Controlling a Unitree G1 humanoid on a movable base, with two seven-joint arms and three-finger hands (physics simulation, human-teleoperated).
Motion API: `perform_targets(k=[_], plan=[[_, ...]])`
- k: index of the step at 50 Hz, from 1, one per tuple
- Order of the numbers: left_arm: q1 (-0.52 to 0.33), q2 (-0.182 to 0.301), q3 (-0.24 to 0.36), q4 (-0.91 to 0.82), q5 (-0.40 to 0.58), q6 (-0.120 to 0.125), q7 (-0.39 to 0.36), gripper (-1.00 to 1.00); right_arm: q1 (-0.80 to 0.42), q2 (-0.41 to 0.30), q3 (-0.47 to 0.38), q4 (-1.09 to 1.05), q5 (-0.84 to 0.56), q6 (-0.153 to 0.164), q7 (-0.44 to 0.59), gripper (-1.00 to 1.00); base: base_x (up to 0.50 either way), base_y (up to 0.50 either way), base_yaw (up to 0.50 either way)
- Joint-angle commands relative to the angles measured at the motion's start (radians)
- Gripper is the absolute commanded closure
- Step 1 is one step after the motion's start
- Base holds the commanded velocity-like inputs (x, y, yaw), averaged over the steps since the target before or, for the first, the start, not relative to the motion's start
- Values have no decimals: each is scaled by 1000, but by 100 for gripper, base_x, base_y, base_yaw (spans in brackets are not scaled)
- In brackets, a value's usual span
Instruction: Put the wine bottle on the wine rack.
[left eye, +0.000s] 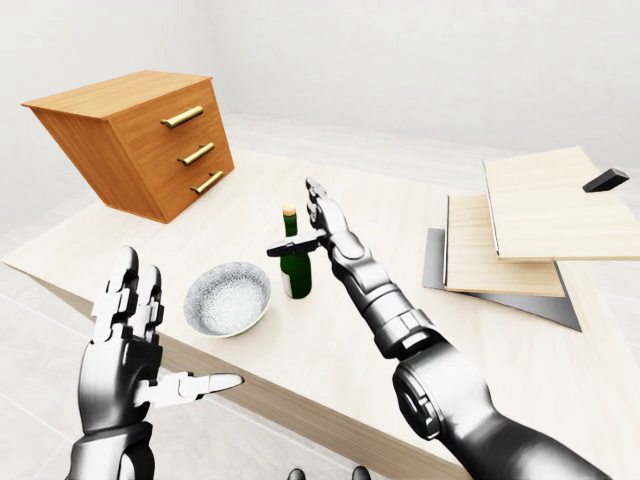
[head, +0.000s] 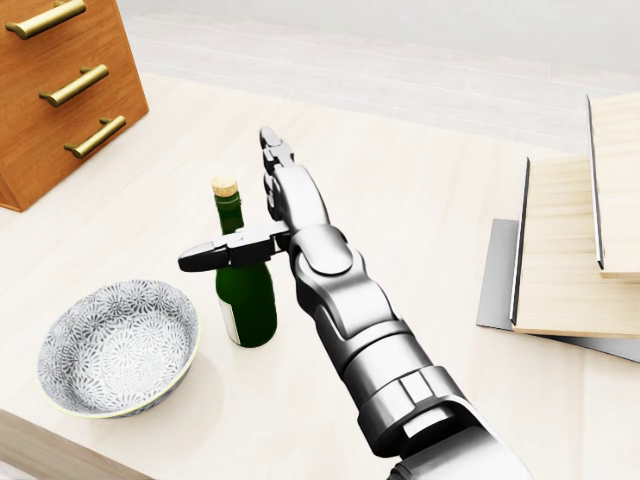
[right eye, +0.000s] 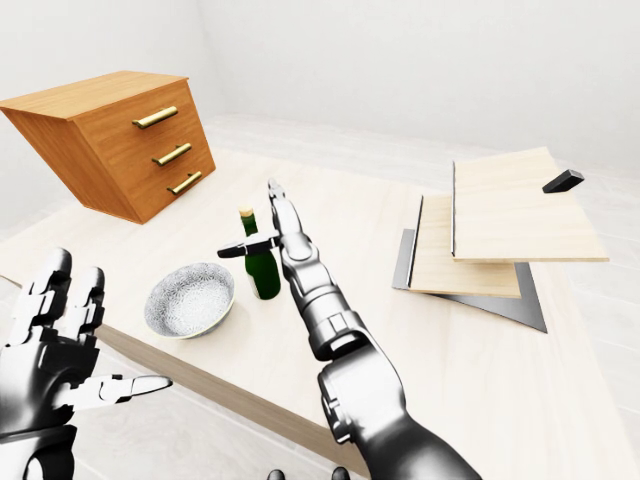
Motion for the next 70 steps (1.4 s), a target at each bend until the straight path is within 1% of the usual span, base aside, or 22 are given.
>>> perform_targets(k=[1,5,11,14,37,42,44,45,46,47,49,50,52,55,63,64,65,66,67,68,70], plan=[[1,-2,-2,-10,2,0,1,-100,-38,-1,-6,58,-4,-10,6,-100,0,0,0],[4,-3,-3,-9,3,0,-2,-100,-44,4,-6,79,-9,-20,6,-100,0,0,0],[4,0,10,-14,-5,0,-6,-100,-57,8,-15,122,-9,-43,11,-100,0,0,0],[2,-1,13,-14,-5,0,-7,-100,-63,9,-18,139,-10,-48,12,-100,0,0,0],[3,-6,12,8,0,0,-12,-100,-74,11,-27,162,-13,-59,23,-100,0,0,0],[12,-12,-2,39,11,0,-16,-100,-73,12,-29,166,-11,-64,25,-100,0,0,0],[12,-10,0,40,8,0,-16,-100,-73,12,-29,167,-11,-65,25,-81,0,0,0],[10,-9,2,38,5,0,-15,-100,-73,13,-29,167,-11,-65,25,-60,0,0,0],[10,-8,4,36,3,0,-14,-100,-74,13,-29,167,-11,-66,23,-15,0,0,0],[8,-7,3,36,4,0,-12,-100,-74,13,-29,169,-11,-66,23,8,0,0,0],[9,-8,0,41,7,0,-12,-100,-76,13,-30,174,-11,-67,22,29,0,0,0],[9,-8,0,42,7,0,-12,-100,-76,13,-30,174,-11,-67,22,29,0,0,0],[11,-8,-4,49,10,0,-13,-100,-77,13,-31,177,-11,-69,22,35,0,0,0],[11,-7,-4,56,9,0,-12,-100,-75,13,-30,183,-12,-74,23,51,0,0,0],[13,-7,-5,53,2,0,-10,-100,-70,13,-32,188,-13,-82,23,60,0,0,0],[14,-8,-7,53,4,0,-10,-100,-68,13,-32,189,-13,-83,24,67,0,0,0],[17,-9,-7,52,2,0,-11,-100,-67,12,-32,189,-14,-84,23,81,0,0,0],[17,-9,-7,52,2,0,-11,-100,-67,13,-32,189,-14,-83,23,81,0,0,0],[17,-8,-8,54,2,0,-11,-100,-66,12,-32,188,-14,-84,24,96,0,0,0],[18,-8,-8,55,2,0,-11,-100,-65,11,-32,187,-14,-85,23,100,0,0,0],[17,-8,-8,58,3,0,-11,-100,-64,11,-33,185,-14,-84,23,100,0,0,0]])
